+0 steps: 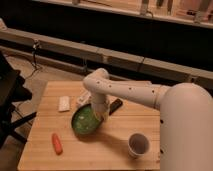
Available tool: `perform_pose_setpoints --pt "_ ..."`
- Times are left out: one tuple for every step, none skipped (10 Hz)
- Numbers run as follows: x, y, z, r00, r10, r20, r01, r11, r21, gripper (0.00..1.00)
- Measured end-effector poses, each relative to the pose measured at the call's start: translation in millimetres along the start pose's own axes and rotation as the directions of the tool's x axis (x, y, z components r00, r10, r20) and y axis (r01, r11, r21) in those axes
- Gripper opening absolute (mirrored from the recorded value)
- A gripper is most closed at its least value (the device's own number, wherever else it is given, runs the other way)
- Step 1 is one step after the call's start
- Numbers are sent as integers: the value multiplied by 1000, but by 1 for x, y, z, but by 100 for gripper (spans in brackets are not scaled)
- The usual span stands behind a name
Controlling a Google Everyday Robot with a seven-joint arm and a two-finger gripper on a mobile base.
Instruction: Drag the ceramic bowl in a circle
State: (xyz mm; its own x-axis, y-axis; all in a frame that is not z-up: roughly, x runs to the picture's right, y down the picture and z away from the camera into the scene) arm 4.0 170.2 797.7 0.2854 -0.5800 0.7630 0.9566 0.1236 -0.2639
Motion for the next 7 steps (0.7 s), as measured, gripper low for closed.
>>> perform_pose_setpoints --pt "3 5 -1 1000 5 7 -5 1000 10 1" --pt "5 8 -2 1000 10 11 -10 1000 23 1" --pt "6 15 -3 1000 26 14 -27 999 39 1" --pt "6 28 -2 998 59 18 -60 997 51 1" --pt "1 38 1 996 84 25 -85 995 57 1" --pt "-7 50 4 993 113 36 -115 992 60 1" --pt "-19 64 9 988 148 46 -151 986 67 1"
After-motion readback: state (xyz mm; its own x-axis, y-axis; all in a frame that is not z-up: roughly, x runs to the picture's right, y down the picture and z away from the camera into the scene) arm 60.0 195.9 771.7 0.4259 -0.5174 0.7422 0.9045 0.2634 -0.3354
